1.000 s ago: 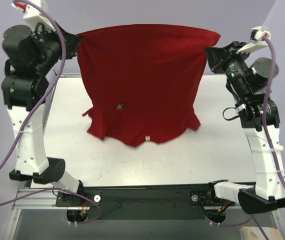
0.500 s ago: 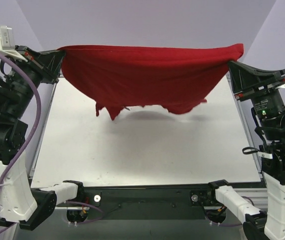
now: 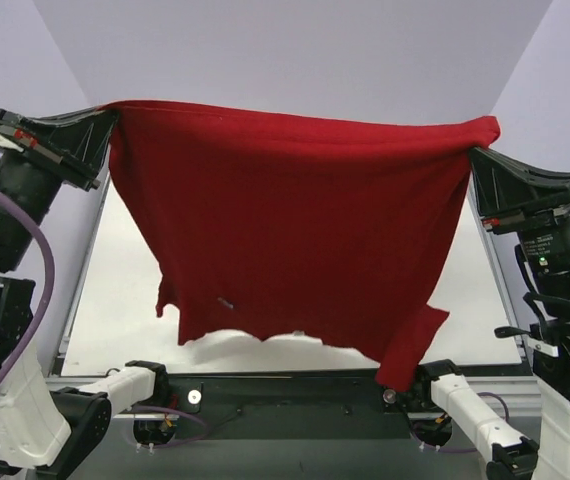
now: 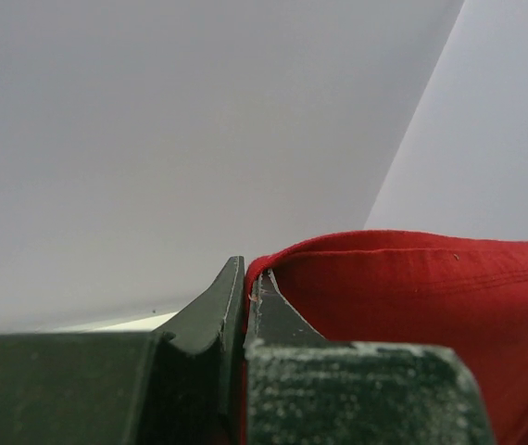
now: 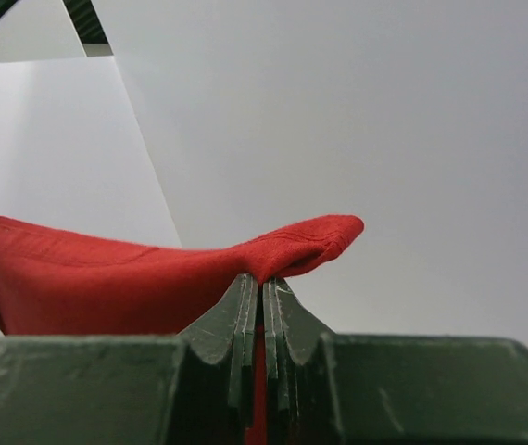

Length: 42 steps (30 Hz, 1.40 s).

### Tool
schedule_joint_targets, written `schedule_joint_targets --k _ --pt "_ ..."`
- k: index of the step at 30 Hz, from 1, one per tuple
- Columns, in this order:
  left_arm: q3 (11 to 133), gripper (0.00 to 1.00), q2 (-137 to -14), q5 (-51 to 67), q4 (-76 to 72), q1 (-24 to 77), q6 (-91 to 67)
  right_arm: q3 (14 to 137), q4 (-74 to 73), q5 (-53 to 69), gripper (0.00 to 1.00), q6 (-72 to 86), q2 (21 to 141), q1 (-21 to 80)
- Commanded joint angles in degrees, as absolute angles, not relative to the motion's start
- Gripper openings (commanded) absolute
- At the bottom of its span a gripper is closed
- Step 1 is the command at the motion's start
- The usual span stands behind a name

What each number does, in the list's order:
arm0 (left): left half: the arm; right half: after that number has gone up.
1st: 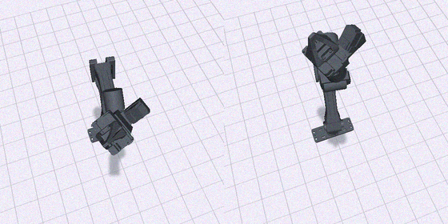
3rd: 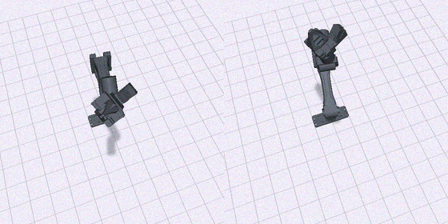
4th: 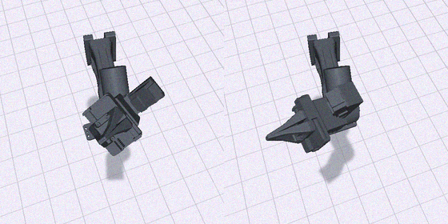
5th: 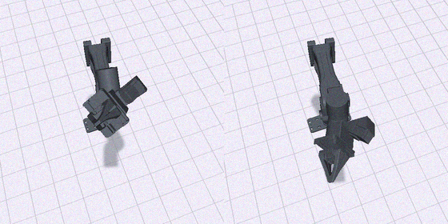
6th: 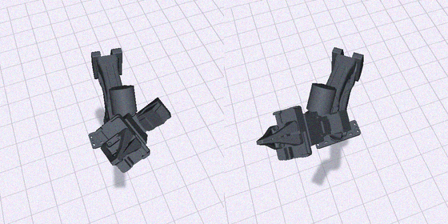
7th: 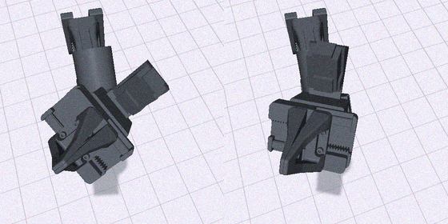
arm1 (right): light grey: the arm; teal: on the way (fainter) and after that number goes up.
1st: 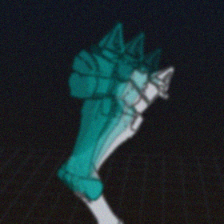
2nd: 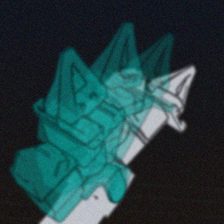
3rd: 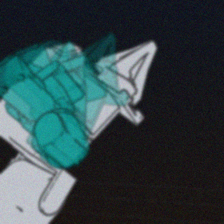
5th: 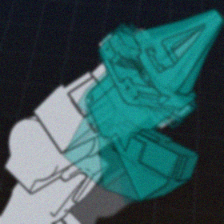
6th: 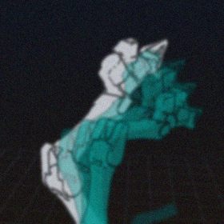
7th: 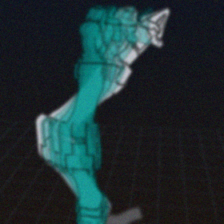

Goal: Pin the brooch onto the clothing

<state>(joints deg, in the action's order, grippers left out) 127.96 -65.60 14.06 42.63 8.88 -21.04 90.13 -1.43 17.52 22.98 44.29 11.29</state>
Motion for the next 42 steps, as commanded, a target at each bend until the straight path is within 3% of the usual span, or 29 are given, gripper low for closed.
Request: schedule_joint_targets --k 1,7,15,23,27,42 --pt "124.92 0.0 -70.83 13.1 40.35 8.53 -22.15 87.54 1.93 14.59 0.0 21.97 46.93 11.16" --pt "118.4 0.0 -78.2 11.51 37.71 8.53 -21.8 82.11 2.81 13.36 0.0 21.18 55.09 11.16" --pt "98.82 0.0 -87.78 10.2 24.45 7.73 -23.99 68.3 13.77 13.8 0.0 23.81 68.63 9.32" --pt "99.04 0.0 -108.08 10.63 15.65 7.65 -24.7 62.4 31.72 20.82 0.0 34.62 92.0 3.43" --pt "103.35 0.0 -119.24 10.55 14.59 6.77 -24.7 68.62 33.57 22.24 0.0 35.51 102.64 2.64" --pt "119.25 0.0 -137.18 15.29 13.27 2.64 -27.77 100.0 27.87 23.55 0.0 37.18 131.21 1.05"
